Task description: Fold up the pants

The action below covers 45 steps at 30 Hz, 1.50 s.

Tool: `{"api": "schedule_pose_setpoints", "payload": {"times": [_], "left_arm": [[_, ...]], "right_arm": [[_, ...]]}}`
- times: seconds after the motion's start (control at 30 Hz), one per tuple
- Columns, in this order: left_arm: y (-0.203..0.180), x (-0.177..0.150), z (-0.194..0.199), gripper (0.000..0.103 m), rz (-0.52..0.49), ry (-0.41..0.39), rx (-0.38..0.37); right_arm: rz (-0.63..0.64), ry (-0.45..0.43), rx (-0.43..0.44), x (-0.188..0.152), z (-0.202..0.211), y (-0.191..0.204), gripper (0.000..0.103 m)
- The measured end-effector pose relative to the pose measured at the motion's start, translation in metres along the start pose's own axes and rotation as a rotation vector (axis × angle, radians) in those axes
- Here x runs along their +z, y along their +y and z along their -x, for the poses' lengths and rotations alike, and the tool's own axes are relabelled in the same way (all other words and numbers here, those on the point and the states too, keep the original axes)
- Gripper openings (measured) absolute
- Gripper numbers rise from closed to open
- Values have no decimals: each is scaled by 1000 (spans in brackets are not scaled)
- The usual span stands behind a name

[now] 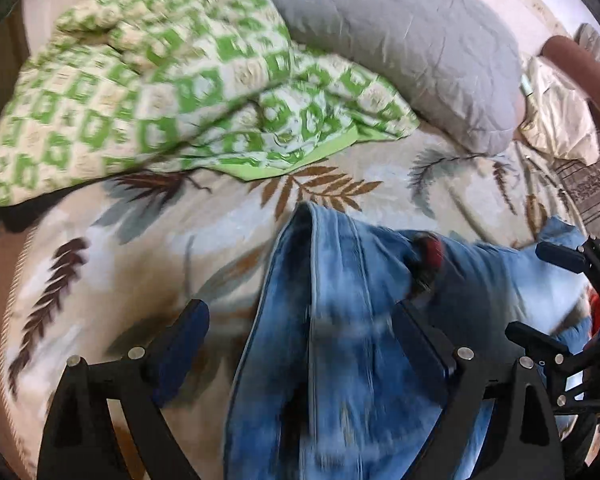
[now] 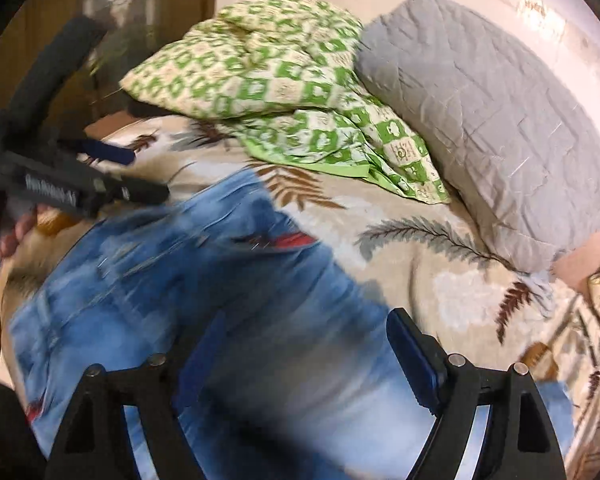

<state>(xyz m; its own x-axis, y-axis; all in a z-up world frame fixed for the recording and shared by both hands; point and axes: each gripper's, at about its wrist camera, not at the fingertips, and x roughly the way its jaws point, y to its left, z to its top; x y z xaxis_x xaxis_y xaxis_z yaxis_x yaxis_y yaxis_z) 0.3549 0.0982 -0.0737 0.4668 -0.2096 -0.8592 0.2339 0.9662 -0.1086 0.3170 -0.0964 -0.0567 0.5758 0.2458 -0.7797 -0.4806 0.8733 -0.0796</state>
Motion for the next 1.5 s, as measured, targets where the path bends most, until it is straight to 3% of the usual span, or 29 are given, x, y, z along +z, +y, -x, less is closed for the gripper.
{"api": "schedule_pose_setpoints", "payload": {"times": [0.17, 0.23, 0.27, 0.33, 0.4, 0.47, 0.63, 0.77, 0.87, 0.93, 0.97, 1.0, 1.03, 1.3, 1.5], "left_arm": [[-2, 15, -55, 93, 3, 88, -34], [-7, 12, -72, 68, -20, 133, -68], [-11, 10, -73, 66, -54, 126, -45], [-14, 9, -68, 35, -81, 114, -67], [-12, 10, -59, 19, -64, 101, -97], [-11, 10, -41, 18, -76, 54, -76], [16, 12, 9, 16, -1, -61, -40], [35, 10, 16, 16, 19, -67, -13], [44, 8, -5, 17, 37, -29, -2], [47, 8, -30, 39, 51, 19, 37], [49, 7, -41, 50, 55, 49, 61], [49, 5, -51, 68, 56, 82, 100], [49, 2, -55, 75, 52, 92, 138], [27, -14, 10, 80, 34, -5, 109], [-39, -30, 58, 84, -38, -38, 15]], "right_arm": [[-30, 100, 23, 11, -65, -13, 85], [-29, 165, 43, 4, -88, -11, 84], [-42, 189, 62, -1, -99, -11, 80], [-71, 155, 110, -3, -98, -13, 67], [-67, 148, 126, 2, -92, -11, 32], [-29, 126, 97, 12, -83, -4, 14], [-59, -21, 104, 43, -53, 2, 13], [-59, -89, 84, 69, -52, 23, 13], [-94, -45, 60, 74, -78, 28, 19], [-109, 31, 39, 72, -99, 26, 49], [-106, 83, 15, 69, -111, 25, 79], [-105, 96, 11, 66, -116, 24, 81], [-105, 86, 11, 63, -115, 21, 81], [-177, -37, -5, 41, -34, -20, 85], [-237, -65, -76, -24, 51, -70, 86]]}}
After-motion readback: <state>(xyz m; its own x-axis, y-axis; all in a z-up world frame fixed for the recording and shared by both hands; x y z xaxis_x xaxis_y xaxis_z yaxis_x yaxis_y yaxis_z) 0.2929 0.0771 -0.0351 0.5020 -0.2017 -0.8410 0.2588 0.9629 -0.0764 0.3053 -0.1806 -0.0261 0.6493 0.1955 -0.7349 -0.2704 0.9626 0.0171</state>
